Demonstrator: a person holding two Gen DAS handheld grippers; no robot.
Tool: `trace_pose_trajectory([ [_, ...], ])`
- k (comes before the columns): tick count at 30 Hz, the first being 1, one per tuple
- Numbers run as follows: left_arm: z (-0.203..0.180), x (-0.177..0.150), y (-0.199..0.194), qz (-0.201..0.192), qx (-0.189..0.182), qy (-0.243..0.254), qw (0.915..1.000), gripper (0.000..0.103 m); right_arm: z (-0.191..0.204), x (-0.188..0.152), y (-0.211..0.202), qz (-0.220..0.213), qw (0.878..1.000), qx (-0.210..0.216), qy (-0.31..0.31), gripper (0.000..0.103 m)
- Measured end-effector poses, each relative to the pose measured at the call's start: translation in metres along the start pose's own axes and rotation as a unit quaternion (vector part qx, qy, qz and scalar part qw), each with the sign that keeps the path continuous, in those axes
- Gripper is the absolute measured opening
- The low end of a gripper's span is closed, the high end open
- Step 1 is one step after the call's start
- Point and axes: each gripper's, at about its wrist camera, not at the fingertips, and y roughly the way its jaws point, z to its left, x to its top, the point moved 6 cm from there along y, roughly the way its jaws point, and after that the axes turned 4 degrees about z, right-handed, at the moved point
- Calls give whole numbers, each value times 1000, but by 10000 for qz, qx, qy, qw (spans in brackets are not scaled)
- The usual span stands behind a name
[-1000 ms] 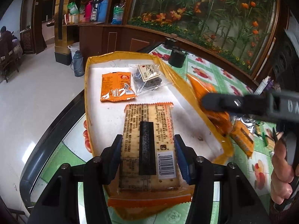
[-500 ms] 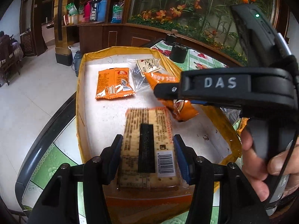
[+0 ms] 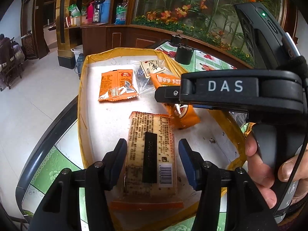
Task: Organize snacks
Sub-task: 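Bring the cake bar to the tray with the left while the right drops its bag, then release the cake bar in the tray and withdraw the left gripper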
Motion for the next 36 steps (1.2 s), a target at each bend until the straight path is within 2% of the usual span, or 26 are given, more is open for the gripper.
trace_pose_trajectory([
  [4,-5,-1,1,26,-31,96,9999,61,-1,1,-7,-21,10000,81,45,49],
  [7,-4,0,0,11,-39,74,10000,61,-2,3,-19,-109,9998,159,77,53],
  [9,-3,0,-1,-20,-77,34,10000,61,0,3,-28,-193,9996,195,74,59],
  [16,0,-1,-3,-89,-185,-16,9998,62,-12,-11,-60,-328,9991,248,133,60],
  [24,6,-2,-9,-285,-339,-150,9989,62,-95,-61,-125,-622,9961,-248,579,59],
  [27,8,-2,-12,-370,-286,-214,9987,65,-144,-81,-153,-814,9907,-644,883,61],
  [30,9,-1,-17,-501,-237,-228,9982,70,-185,-92,-169,-913,9834,-792,1354,62],
  [33,7,-1,-28,-725,-193,-162,9971,71,-206,-98,-164,-732,9829,-599,1581,64],
  [35,-2,1,-38,-815,-347,-90,9960,71,-210,-98,-156,-639,9838,-714,1515,64],
  [36,-8,3,-43,-821,-486,-49,9954,72,-208,-99,-150,-525,9854,-634,1490,67],
])
